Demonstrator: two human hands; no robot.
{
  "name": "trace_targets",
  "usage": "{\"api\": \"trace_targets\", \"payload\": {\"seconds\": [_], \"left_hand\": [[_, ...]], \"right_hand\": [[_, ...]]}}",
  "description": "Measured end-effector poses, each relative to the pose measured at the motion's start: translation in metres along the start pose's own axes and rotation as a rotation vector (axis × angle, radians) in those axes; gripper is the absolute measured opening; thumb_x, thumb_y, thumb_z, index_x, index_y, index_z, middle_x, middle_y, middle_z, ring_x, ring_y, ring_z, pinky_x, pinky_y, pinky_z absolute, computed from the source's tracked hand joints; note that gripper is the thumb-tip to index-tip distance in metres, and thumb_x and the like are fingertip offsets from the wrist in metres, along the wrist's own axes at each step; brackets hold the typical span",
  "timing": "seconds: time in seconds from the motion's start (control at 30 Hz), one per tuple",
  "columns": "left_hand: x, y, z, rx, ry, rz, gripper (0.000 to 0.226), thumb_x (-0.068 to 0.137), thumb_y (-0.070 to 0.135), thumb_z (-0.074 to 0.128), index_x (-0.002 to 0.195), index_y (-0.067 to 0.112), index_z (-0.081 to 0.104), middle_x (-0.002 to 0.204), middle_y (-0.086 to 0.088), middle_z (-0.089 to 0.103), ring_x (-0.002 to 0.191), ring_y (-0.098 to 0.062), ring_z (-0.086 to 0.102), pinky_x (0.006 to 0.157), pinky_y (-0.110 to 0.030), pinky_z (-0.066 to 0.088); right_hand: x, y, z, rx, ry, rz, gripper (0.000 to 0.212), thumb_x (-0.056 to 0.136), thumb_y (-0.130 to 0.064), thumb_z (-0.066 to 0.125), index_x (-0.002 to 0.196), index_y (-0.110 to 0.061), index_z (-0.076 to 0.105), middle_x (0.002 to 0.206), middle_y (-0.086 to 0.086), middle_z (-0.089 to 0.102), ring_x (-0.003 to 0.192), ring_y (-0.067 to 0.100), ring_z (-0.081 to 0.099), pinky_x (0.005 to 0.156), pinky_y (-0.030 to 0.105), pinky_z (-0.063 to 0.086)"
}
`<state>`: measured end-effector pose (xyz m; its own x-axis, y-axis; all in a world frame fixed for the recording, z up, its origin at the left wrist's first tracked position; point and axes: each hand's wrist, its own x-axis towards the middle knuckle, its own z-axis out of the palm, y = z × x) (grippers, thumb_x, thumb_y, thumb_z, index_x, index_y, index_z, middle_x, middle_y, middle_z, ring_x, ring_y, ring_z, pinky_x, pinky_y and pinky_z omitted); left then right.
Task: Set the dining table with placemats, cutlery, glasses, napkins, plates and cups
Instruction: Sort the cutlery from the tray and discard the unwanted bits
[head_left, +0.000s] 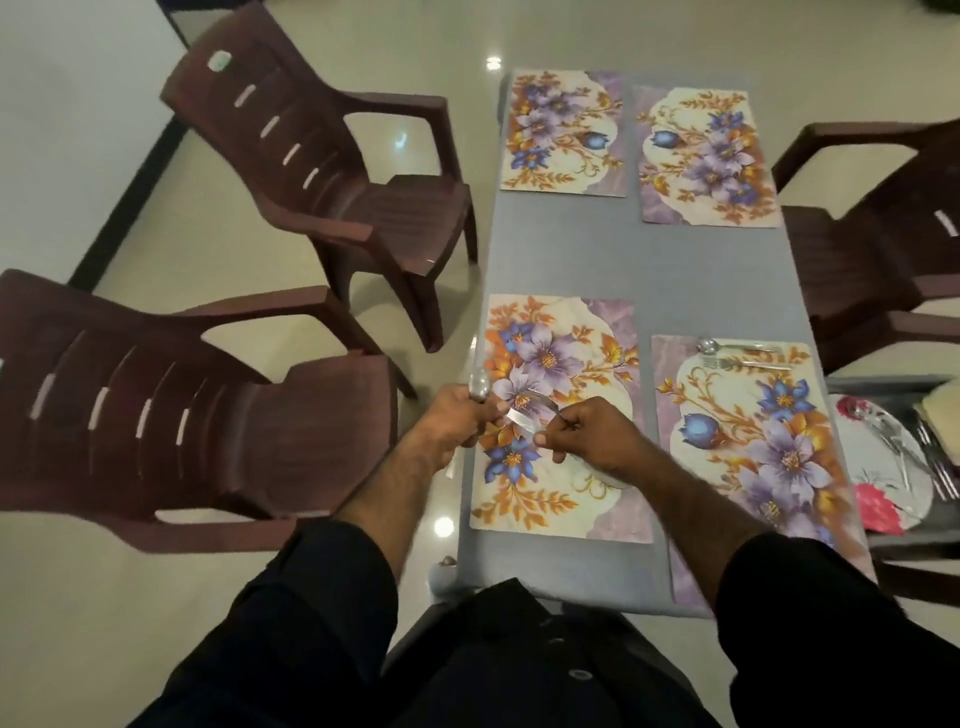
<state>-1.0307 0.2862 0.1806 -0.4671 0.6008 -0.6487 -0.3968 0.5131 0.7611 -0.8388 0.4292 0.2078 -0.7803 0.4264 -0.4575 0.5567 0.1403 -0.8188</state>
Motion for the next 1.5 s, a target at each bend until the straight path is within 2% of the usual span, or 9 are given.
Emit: {"api": "trace_targets", "payload": {"seconds": [0.17,0.27,0.37,0.53,0.67,0.83,1.03,1.13,1.5], "left_hand": [[0.039,0.006,0.000,-0.126,0.158,-0.115,0.004,0.099,0.006,0.073,0.096,0.004,0.075,0.071,-0.007,0.066,0.047,-0.008,0.038,0.044,-0.021,0.028],[0.059,0.011,0.016,-0.171,0.211,-0.138,0.005,0.100,0.002,0.071,0.102,-0.001,0.071,0.073,-0.008,0.066,0.034,-0.004,0.046,0.035,-0.017,0.033],[0.076,0.019,0.032,-0.134,0.266,-0.062,0.004,0.096,0.002,0.075,0.099,0.000,0.074,0.079,-0.010,0.072,0.041,-0.004,0.060,0.039,-0.016,0.045],[0.141,0.038,0.043,0.157,0.371,0.156,0.019,0.093,0.032,0.083,0.099,0.014,0.080,0.088,0.001,0.080,0.078,-0.015,0.077,0.059,-0.024,0.058],[0.187,0.050,0.052,0.485,0.482,0.256,0.028,0.100,0.037,0.073,0.104,0.010,0.079,0.087,-0.001,0.074,0.077,-0.018,0.069,0.058,-0.022,0.044],[0.214,0.043,0.059,0.801,0.515,0.259,0.026,0.098,0.039,0.069,0.105,0.014,0.072,0.100,-0.011,0.075,0.089,-0.034,0.069,0.075,-0.044,0.059],[0.225,0.059,0.066,0.718,0.605,0.125,0.035,0.095,0.044,0.075,0.116,0.020,0.063,0.112,-0.005,0.074,0.100,-0.030,0.070,0.081,-0.042,0.061],[0.228,0.065,0.066,0.668,0.609,0.065,0.044,0.096,0.046,0.075,0.125,0.017,0.061,0.117,-0.004,0.072,0.105,-0.028,0.070,0.073,-0.035,0.050],[0.227,0.066,0.061,0.514,0.577,0.047,0.046,0.096,0.046,0.076,0.125,0.018,0.055,0.110,0.001,0.066,0.094,-0.019,0.067,0.065,-0.032,0.055]], "right_hand": [[0.006,0.039,-0.042,-0.007,0.106,0.040,0.022,0.094,-0.026,0.079,0.074,-0.017,0.081,0.072,0.001,0.077,0.068,0.019,0.068,0.072,0.030,0.052],[0.030,0.062,-0.070,0.001,0.201,0.023,0.009,0.093,-0.013,0.078,0.087,-0.008,0.082,0.082,0.006,0.079,0.077,0.017,0.071,0.079,0.035,0.055],[0.067,0.076,-0.089,-0.015,0.269,0.051,0.004,0.090,-0.012,0.081,0.093,-0.014,0.083,0.089,0.002,0.080,0.085,0.020,0.072,0.083,0.037,0.055],[0.138,0.083,-0.117,-0.102,0.473,0.050,0.012,0.085,-0.023,0.087,0.097,-0.020,0.084,0.087,-0.010,0.072,0.079,0.007,0.067,0.078,0.028,0.056],[0.186,0.088,-0.133,-0.106,0.571,0.027,0.011,0.083,-0.023,0.085,0.093,-0.022,0.085,0.078,-0.010,0.074,0.072,0.008,0.069,0.076,0.028,0.059],[0.212,0.100,-0.134,-0.136,0.624,0.077,0.014,0.084,-0.029,0.084,0.093,-0.019,0.082,0.086,-0.004,0.077,0.078,0.015,0.072,0.079,0.036,0.062],[0.220,0.091,-0.137,-0.264,0.633,0.185,0.043,0.081,-0.057,0.083,0.099,-0.025,0.061,0.090,-0.008,0.062,0.080,0.015,0.062,0.064,0.025,0.047],[0.224,0.086,-0.140,-0.261,0.629,0.254,0.051,0.079,-0.067,0.080,0.097,-0.024,0.060,0.089,-0.005,0.064,0.078,0.017,0.063,0.061,0.025,0.046],[0.219,0.073,-0.138,-0.117,0.655,0.309,0.044,0.087,-0.057,0.078,0.103,-0.018,0.065,0.090,-0.004,0.066,0.073,0.011,0.062,0.058,0.021,0.042]]}}
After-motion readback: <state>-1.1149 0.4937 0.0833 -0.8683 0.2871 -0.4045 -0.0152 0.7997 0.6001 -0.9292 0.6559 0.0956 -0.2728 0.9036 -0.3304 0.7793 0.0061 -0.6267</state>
